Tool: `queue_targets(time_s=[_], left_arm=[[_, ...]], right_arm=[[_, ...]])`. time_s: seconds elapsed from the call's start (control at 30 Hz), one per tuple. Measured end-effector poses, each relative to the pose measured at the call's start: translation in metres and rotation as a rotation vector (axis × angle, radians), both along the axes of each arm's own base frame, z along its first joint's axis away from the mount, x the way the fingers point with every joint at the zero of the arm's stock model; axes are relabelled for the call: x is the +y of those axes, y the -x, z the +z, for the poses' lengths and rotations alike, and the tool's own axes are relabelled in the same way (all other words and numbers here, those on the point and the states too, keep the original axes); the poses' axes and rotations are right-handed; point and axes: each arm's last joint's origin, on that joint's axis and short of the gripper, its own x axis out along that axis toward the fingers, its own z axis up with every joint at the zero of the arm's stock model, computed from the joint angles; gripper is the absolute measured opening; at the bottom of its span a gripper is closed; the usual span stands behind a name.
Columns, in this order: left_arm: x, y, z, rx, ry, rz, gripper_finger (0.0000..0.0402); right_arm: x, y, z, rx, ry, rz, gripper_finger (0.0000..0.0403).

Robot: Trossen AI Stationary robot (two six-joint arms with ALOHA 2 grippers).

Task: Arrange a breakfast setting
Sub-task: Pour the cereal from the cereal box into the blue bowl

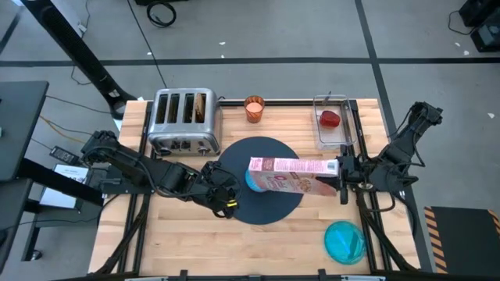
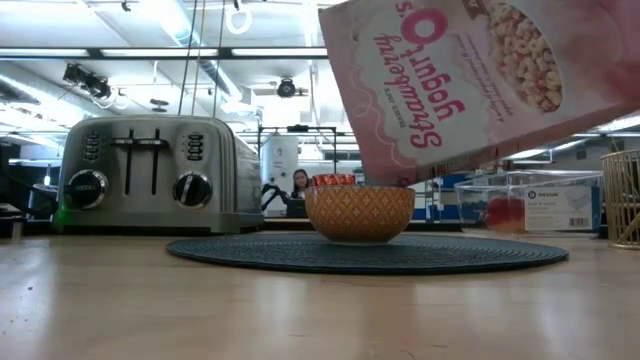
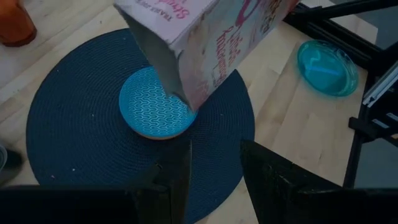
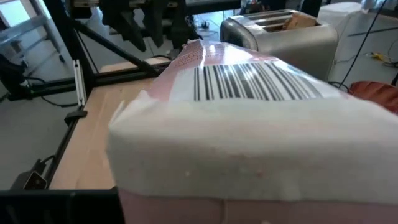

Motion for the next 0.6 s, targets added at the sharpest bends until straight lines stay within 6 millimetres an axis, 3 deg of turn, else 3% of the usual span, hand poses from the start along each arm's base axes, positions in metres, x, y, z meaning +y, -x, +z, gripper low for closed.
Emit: queue_targets(time_s=[0.6], left_arm=[[0.0, 0.0, -0.001, 0.014, 0.006, -0.017, 0.0144]], right_arm=[[-0.015, -0.015, 0.011, 0.052, -0.038, -0.004, 0.0162]])
